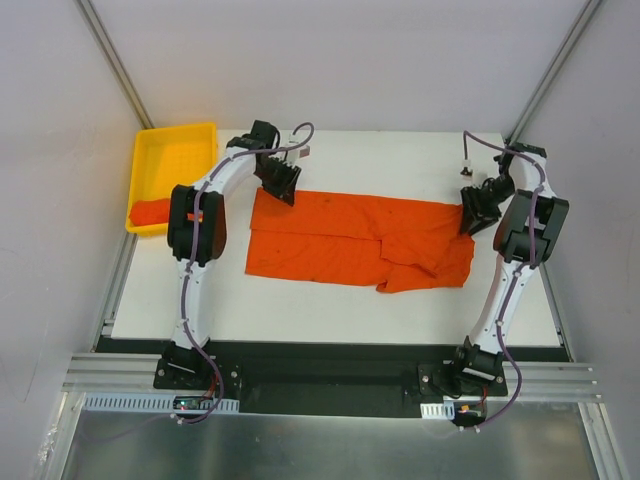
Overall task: Roll the t-shirts
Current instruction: Move the T-shirt to the center of the board.
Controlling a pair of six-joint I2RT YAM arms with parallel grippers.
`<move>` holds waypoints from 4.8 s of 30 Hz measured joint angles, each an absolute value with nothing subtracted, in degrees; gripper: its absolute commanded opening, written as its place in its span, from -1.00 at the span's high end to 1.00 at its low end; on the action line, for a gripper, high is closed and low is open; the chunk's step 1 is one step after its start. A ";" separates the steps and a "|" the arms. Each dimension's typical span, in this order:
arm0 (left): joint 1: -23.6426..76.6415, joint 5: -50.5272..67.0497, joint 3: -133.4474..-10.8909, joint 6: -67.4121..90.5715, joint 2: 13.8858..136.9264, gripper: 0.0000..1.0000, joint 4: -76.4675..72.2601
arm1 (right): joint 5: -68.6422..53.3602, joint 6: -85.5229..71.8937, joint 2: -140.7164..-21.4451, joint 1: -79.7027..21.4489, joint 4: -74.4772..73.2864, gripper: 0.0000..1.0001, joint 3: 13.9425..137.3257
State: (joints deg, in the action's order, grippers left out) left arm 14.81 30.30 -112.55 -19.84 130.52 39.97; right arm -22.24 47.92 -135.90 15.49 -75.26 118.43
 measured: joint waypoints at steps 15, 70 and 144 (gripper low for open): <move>14.90 20.86 -116.25 -19.59 136.00 -0.03 40.71 | -13.34 43.24 -140.22 14.98 -76.23 0.08 121.78; 14.94 26.24 -127.24 -27.68 142.32 0.63 52.60 | -3.31 64.14 -139.44 2.81 -68.62 0.50 122.50; 8.88 16.14 -95.98 -23.38 123.59 0.38 51.94 | -14.24 54.24 -123.00 3.36 -69.06 0.99 95.48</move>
State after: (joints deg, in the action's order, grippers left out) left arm 8.88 16.14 -95.98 -23.38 123.59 51.94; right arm -14.24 54.24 -123.00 3.36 -69.06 95.48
